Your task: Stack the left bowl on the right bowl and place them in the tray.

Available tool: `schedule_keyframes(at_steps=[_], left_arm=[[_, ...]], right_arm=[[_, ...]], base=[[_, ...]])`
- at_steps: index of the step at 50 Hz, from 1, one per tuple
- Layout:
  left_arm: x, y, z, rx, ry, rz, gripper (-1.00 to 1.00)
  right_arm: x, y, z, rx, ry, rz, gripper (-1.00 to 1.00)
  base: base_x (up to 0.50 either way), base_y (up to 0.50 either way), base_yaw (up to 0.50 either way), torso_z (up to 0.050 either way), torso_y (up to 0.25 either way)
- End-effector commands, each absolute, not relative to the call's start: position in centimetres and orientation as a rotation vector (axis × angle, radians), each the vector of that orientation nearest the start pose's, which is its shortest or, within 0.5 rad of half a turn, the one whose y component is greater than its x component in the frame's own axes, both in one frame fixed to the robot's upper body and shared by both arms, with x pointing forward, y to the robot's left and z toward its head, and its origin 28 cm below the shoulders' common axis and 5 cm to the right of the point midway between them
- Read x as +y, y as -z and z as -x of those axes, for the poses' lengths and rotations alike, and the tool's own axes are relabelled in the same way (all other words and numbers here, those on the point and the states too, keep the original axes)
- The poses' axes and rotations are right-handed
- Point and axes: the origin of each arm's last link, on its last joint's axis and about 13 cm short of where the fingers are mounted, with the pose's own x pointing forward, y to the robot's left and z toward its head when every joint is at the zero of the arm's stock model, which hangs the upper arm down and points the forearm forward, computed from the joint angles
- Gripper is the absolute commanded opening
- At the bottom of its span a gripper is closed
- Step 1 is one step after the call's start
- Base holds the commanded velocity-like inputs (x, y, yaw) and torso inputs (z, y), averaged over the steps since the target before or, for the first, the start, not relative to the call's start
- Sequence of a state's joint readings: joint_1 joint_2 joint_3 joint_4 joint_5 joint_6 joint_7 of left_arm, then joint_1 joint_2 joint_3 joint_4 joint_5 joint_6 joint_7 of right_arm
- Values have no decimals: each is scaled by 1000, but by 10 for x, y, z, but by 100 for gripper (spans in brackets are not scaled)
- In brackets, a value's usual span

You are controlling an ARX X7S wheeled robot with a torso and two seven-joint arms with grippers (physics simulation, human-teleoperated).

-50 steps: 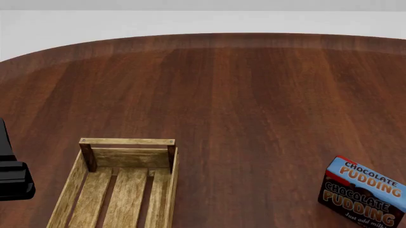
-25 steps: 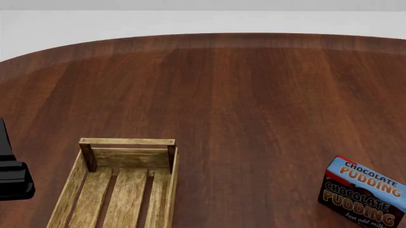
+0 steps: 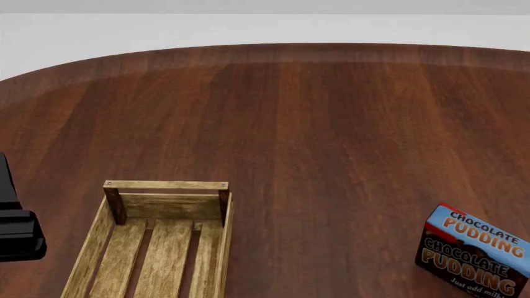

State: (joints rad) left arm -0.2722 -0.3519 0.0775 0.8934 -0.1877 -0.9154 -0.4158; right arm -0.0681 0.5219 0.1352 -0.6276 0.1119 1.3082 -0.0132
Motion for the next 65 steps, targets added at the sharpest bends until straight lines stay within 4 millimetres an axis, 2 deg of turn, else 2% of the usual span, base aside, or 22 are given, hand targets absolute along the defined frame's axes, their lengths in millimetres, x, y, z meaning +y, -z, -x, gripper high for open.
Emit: schedule_keyframes(at_steps=[1,27,65], left_arm=[[234,-180,-199,-252,-230,-216,100],[235,-181,-197,-270,-239,-209,100],[232,-182,-196,-278,-227,-201,100]], right_arm=[[-219,-83,-155,739,180,395,100],[-217,-65,-164,779,150,374,100],[-223,-47,-159,829,157,358,100]], base=[[0,0,0,0,0],[0,0,0,0,0],[0,0,0,0,0]])
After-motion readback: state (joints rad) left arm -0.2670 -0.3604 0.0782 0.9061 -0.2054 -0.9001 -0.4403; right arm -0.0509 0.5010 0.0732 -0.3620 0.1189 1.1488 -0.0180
